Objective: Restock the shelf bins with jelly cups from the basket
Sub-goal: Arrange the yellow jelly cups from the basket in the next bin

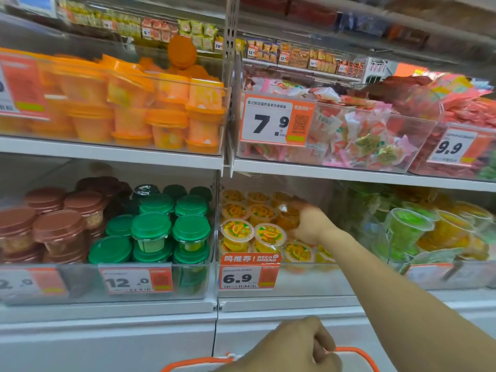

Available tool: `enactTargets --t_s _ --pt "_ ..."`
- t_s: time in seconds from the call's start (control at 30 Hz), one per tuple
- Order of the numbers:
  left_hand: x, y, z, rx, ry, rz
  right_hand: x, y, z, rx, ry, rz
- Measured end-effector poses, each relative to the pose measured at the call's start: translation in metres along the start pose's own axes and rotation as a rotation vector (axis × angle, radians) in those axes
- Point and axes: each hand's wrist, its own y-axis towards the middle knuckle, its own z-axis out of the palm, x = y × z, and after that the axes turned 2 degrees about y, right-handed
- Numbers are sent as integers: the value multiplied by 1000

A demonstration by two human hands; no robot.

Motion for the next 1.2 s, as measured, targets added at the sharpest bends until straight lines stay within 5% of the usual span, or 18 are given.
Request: enactTargets --t_s 0.3,0.4,0.5,0.7,0.77,0.9,1.03,1.2 --pt "30 1 10 -3 226 -59 7 -118 -17 -641 381 -94" --pt "55 3 25 35 441 -141 8 -165 12 -718 633 -26" --pt "96 0 54 46 594 -255 -17 -212 75 -553 660 120" --pt "212 -27 127 57 530 -457 -90 -312 201 480 257 427" --pt "240 -38 144 19 559 -516 -108 -341 229 639 58 447" --pt "261 -46 167 108 439 -603 -126 -369 255 653 -63 588" --pt "267 -49 194 247 323 -642 -129 -365 254 463 -53 754" --pt "275 -46 217 327 293 -681 -140 -368 265 506 24 839"
